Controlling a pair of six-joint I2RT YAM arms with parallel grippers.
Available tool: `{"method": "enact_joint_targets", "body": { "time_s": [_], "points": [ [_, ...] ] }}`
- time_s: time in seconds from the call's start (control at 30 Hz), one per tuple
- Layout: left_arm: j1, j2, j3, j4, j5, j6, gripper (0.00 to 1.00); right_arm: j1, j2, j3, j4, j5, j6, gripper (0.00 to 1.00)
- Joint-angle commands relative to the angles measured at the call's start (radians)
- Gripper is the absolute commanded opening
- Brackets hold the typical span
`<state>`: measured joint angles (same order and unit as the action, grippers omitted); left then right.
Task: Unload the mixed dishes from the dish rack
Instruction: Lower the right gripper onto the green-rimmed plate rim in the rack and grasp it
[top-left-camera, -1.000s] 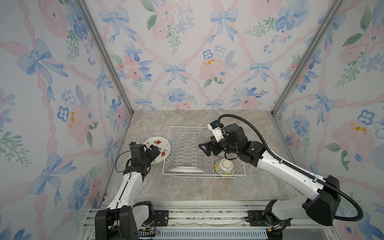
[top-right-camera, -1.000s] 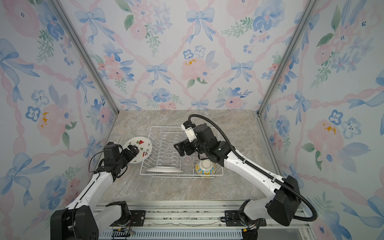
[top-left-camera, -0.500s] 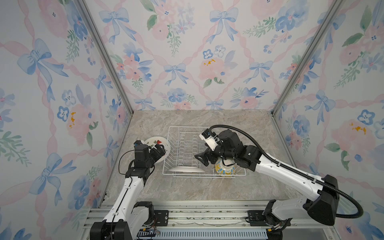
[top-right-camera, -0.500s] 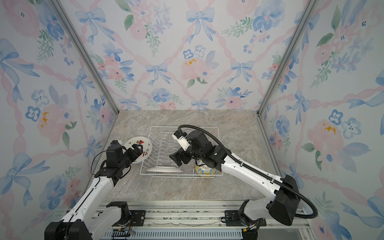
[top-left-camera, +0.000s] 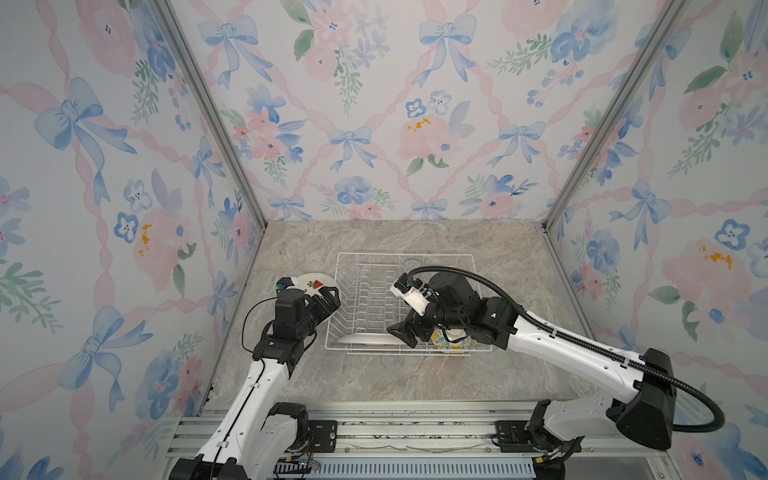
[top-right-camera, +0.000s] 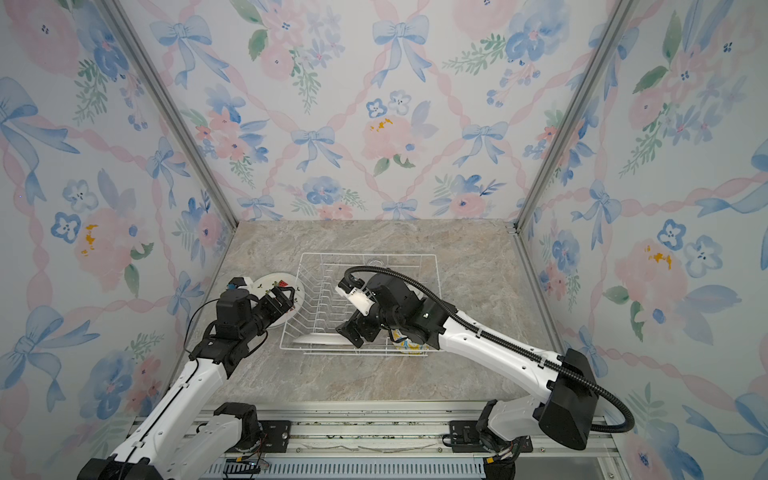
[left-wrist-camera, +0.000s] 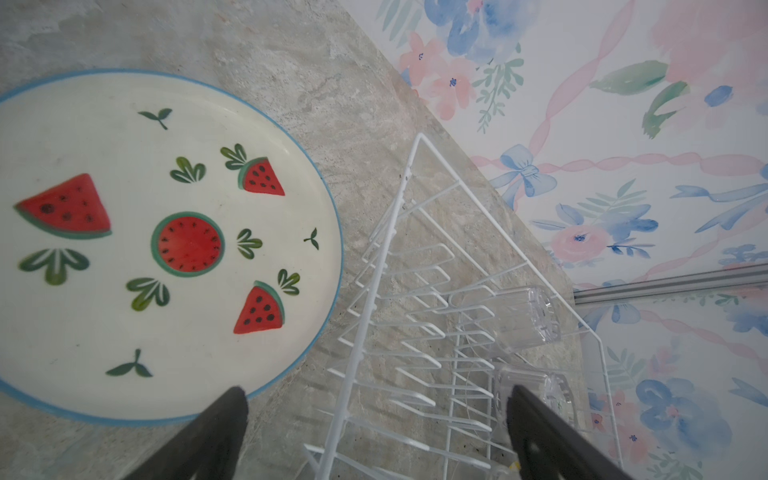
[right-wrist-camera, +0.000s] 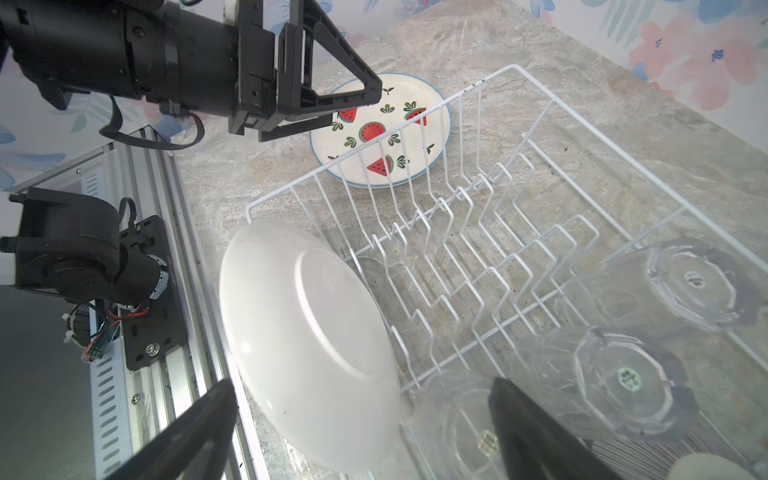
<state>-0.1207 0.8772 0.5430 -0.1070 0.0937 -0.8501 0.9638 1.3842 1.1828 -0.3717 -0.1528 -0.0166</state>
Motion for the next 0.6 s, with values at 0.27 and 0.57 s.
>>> {"method": "enact_joint_targets", "body": {
  "time_s": [0.27,0.57],
  "points": [
    [-0.035,-0.012,0.038,-0.007,-0.034,0.006,0.98,0.038,0.073,0.023,-0.075,-0.003,-0.042,0.97],
    [-0.035,-0.014,0.042,-0.007,-0.043,0.014,0.98,0.057,0.116,0.043,-0.082,0.005,-0.048,0.99]
  ]
}}
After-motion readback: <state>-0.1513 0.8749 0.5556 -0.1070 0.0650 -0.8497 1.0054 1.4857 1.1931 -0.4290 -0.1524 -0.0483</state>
